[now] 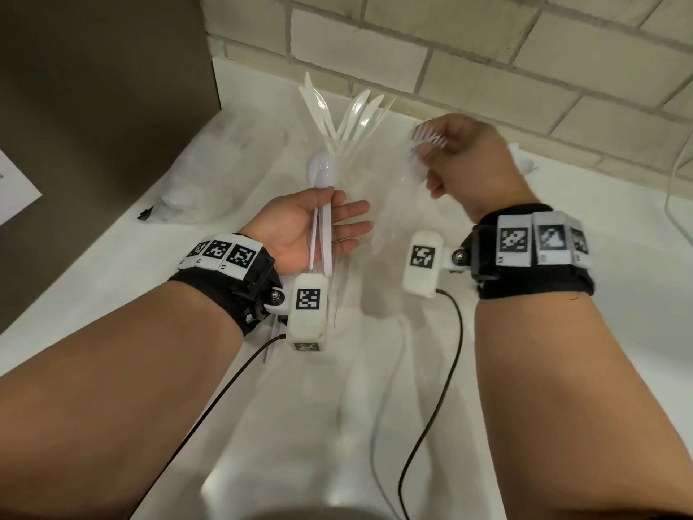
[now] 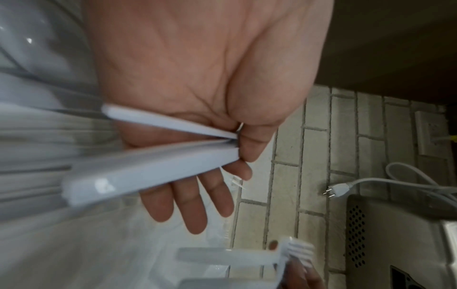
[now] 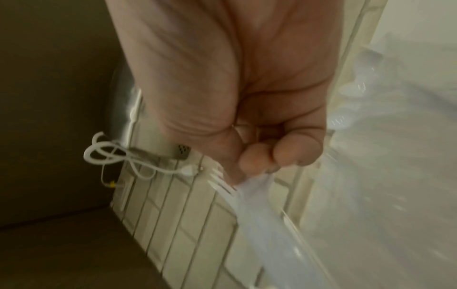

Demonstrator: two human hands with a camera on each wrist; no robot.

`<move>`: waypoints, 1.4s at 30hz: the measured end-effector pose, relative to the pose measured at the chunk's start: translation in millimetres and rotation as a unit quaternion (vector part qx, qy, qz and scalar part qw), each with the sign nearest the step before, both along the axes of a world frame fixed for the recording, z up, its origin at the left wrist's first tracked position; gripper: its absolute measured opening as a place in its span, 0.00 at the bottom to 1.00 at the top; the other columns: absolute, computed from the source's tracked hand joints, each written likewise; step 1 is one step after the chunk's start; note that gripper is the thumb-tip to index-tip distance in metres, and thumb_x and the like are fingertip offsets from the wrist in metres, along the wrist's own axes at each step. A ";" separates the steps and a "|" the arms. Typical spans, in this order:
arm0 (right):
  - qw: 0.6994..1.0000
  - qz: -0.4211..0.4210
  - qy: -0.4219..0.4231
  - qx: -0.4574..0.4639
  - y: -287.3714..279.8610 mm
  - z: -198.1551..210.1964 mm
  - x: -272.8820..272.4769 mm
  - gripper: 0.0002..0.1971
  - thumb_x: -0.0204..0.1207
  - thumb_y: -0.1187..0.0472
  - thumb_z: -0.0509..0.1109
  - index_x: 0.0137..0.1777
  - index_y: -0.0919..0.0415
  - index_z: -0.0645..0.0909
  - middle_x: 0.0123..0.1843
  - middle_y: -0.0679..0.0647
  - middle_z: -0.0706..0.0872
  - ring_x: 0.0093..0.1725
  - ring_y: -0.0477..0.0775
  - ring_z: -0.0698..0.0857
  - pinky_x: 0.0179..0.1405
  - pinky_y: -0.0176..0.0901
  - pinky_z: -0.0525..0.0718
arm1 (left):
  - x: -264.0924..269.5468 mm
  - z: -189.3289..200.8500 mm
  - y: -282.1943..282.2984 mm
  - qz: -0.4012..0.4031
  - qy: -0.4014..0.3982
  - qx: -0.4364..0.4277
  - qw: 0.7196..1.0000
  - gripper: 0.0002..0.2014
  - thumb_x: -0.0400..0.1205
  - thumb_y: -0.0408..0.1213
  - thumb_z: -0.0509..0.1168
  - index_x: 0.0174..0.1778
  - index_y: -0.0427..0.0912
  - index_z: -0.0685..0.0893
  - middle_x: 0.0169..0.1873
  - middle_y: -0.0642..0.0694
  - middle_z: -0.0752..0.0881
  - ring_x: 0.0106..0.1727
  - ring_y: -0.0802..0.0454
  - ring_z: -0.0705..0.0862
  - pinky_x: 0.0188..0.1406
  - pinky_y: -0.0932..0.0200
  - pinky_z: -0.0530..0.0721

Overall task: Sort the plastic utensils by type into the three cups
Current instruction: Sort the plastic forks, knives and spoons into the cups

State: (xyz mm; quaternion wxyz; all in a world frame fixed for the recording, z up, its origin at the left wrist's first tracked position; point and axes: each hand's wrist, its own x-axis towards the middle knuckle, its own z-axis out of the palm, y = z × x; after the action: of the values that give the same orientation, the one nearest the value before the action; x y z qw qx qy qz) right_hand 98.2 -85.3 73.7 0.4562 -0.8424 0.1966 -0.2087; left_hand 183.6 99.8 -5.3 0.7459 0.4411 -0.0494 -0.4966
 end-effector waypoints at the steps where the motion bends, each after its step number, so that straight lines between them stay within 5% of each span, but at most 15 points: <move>1: 0.999 -0.025 -0.027 -0.002 -8.3 7.4 -1.7 0.07 0.80 0.67 0.65 0.48 0.55 0.81 0.35 0.51 0.86 0.21 0.46 0.79 0.24 0.40 0.81 | 0.8 0.1 0.1 0.002 -0.001 0.001 1.000 0.14 0.86 0.41 0.55 0.38 0.44 0.80 0.50 0.43 0.90 0.52 0.41 0.90 0.61 0.46 0.80; 8: 0.958 -0.181 -0.195 -0.107 -48.9 36.7 15.4 0.12 0.76 0.65 0.57 0.44 0.46 0.75 0.40 0.48 0.83 0.30 0.52 0.85 0.31 0.51 0.88 | -0.6 1.5 -7.8 0.001 -0.060 0.066 0.996 0.13 0.87 0.44 0.56 0.41 0.44 0.80 0.41 0.45 0.90 0.44 0.40 0.91 0.60 0.42 0.80; 11: 0.960 -0.182 -0.164 -0.138 -54.5 22.2 32.1 0.12 0.74 0.66 0.57 0.49 0.52 0.80 0.37 0.40 0.81 0.37 0.54 0.86 0.37 0.53 0.88 | -2.8 3.8 -9.6 -0.004 -0.068 0.070 0.995 0.13 0.87 0.45 0.56 0.41 0.44 0.80 0.42 0.44 0.89 0.46 0.39 0.90 0.62 0.39 0.79; 14: 0.968 -0.172 -0.113 -0.143 -57.2 4.9 45.6 0.13 0.76 0.65 0.60 0.57 0.60 0.82 0.43 0.47 0.84 0.44 0.57 0.88 0.42 0.54 0.89 | -3.0 4.4 -10.2 -0.005 -0.071 0.074 0.995 0.14 0.87 0.45 0.57 0.40 0.44 0.80 0.43 0.43 0.88 0.50 0.37 0.89 0.63 0.38 0.79; 18: 0.988 -0.137 -0.017 -0.073 -58.9 -11.8 57.8 0.13 0.80 0.65 0.62 0.63 0.61 0.80 0.50 0.57 0.87 0.41 0.58 0.91 0.42 0.54 0.90 | -1.5 5.6 -9.8 -0.011 -0.058 0.060 0.996 0.14 0.86 0.44 0.57 0.38 0.43 0.81 0.43 0.42 0.87 0.52 0.35 0.87 0.65 0.38 0.77; 21: 0.990 -0.134 0.002 -0.035 -64.9 -16.4 57.4 0.16 0.81 0.66 0.62 0.68 0.61 0.78 0.57 0.58 0.87 0.50 0.56 0.91 0.49 0.52 0.90 | -0.5 5.8 -9.1 -0.017 -0.050 0.059 0.997 0.14 0.85 0.43 0.56 0.37 0.43 0.80 0.43 0.42 0.87 0.52 0.34 0.86 0.67 0.37 0.75; 28: 0.984 -0.130 0.041 -0.116 -63.5 -12.3 56.7 0.17 0.82 0.61 0.60 0.68 0.59 0.81 0.62 0.60 0.87 0.61 0.60 0.86 0.63 0.54 0.83 | -7.1 7.0 -11.0 -0.025 -0.036 0.051 0.998 0.14 0.84 0.42 0.57 0.36 0.42 0.81 0.40 0.41 0.88 0.49 0.35 0.87 0.67 0.37 0.75; 31: 0.985 -0.146 -0.018 -0.092 -51.0 -2.0 47.1 0.15 0.81 0.65 0.58 0.62 0.60 0.83 0.55 0.56 0.89 0.53 0.55 0.88 0.59 0.53 0.86 | -9.4 9.5 -10.8 -0.040 -0.037 0.043 0.998 0.13 0.83 0.42 0.56 0.37 0.41 0.81 0.41 0.40 0.87 0.47 0.35 0.87 0.63 0.39 0.78; 33: 0.996 -0.085 -0.014 -0.020 -27.6 1.5 35.8 0.11 0.81 0.64 0.61 0.56 0.59 0.84 0.45 0.52 0.89 0.36 0.49 0.87 0.41 0.47 0.89 | -10.6 11.3 -10.6 -0.058 -0.034 0.035 0.997 0.13 0.82 0.41 0.56 0.37 0.41 0.80 0.40 0.40 0.86 0.43 0.36 0.86 0.56 0.42 0.80; 35: 0.999 0.005 0.030 0.008 0.6 4.8 20.9 0.09 0.82 0.59 0.64 0.57 0.57 0.84 0.45 0.50 0.90 0.26 0.45 0.83 0.25 0.41 0.81 | -12.6 13.9 -10.5 -0.074 -0.038 0.034 0.996 0.10 0.77 0.41 0.58 0.37 0.41 0.80 0.38 0.40 0.84 0.34 0.39 0.84 0.46 0.45 0.81; 38: 0.986 0.134 0.101 -0.021 20.9 5.7 2.4 0.16 0.80 0.54 0.69 0.67 0.50 0.79 0.52 0.47 0.87 0.28 0.48 0.83 0.26 0.41 0.79 | -17.8 17.1 -10.6 -0.104 -0.059 0.038 0.992 0.09 0.70 0.43 0.61 0.38 0.41 0.81 0.35 0.43 0.79 0.24 0.48 0.73 0.31 0.56 0.73; 42: 0.971 0.204 0.126 -0.027 27.2 1.9 -13.0 0.21 0.78 0.61 0.71 0.69 0.46 0.76 0.51 0.51 0.86 0.29 0.52 0.84 0.28 0.47 0.83 | -24.1 15.4 -11.6 -0.158 -0.103 0.048 0.981 0.14 0.75 0.40 0.54 0.47 0.38 0.82 0.34 0.44 0.77 0.23 0.50 0.66 0.27 0.58 0.63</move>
State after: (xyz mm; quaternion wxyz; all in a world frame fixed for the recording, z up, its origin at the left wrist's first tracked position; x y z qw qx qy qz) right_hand 85.2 -58.1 75.6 0.4374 -0.8964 0.0707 -0.0091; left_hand 159.5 88.2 10.1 0.6274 0.5114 -0.1711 -0.5617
